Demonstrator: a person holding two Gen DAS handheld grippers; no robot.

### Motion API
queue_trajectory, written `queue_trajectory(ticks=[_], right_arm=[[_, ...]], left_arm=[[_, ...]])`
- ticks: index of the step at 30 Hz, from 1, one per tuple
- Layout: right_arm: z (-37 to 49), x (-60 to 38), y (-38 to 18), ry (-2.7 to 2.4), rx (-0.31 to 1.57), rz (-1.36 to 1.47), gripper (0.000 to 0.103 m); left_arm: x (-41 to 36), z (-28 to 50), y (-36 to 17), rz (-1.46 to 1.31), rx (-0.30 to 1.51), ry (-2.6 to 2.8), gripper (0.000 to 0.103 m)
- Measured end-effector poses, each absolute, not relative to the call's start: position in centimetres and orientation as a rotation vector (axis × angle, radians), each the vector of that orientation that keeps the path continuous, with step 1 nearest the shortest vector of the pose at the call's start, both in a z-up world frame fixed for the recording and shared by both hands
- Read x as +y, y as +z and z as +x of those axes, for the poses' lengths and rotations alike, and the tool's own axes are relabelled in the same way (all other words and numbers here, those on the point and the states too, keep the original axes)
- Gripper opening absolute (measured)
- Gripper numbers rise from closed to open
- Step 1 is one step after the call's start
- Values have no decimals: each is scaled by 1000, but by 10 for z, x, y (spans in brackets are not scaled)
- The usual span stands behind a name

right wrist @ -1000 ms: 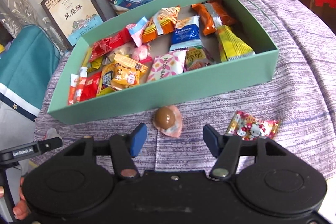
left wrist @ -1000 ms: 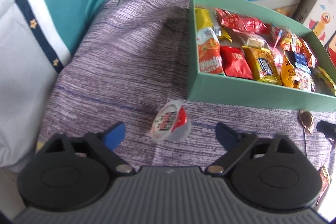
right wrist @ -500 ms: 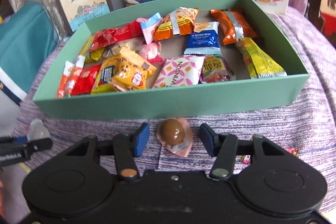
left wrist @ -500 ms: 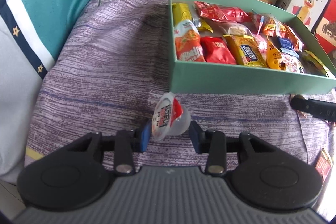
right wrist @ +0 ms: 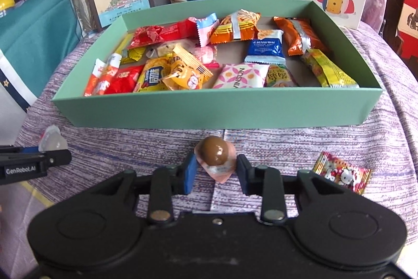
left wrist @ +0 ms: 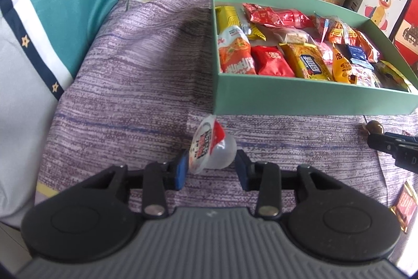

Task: Organize snacks
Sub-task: 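Carry both candies into the green tray and open both grippers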

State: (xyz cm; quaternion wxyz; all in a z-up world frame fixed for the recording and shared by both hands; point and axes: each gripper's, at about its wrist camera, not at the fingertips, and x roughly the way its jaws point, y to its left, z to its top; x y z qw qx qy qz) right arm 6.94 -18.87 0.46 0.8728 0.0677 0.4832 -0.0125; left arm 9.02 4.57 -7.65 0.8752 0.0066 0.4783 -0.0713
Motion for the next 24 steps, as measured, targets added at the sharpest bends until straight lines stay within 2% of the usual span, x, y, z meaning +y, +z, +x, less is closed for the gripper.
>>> queue_trajectory(ticks=[15,24], right_arm=[[46,-195,51,47,943,229,32],[79,-222,87,30,863,269,32]], left_arm=[[25,55,-29,-6,933,-297,37],[0,100,10,0,844,-309,37]])
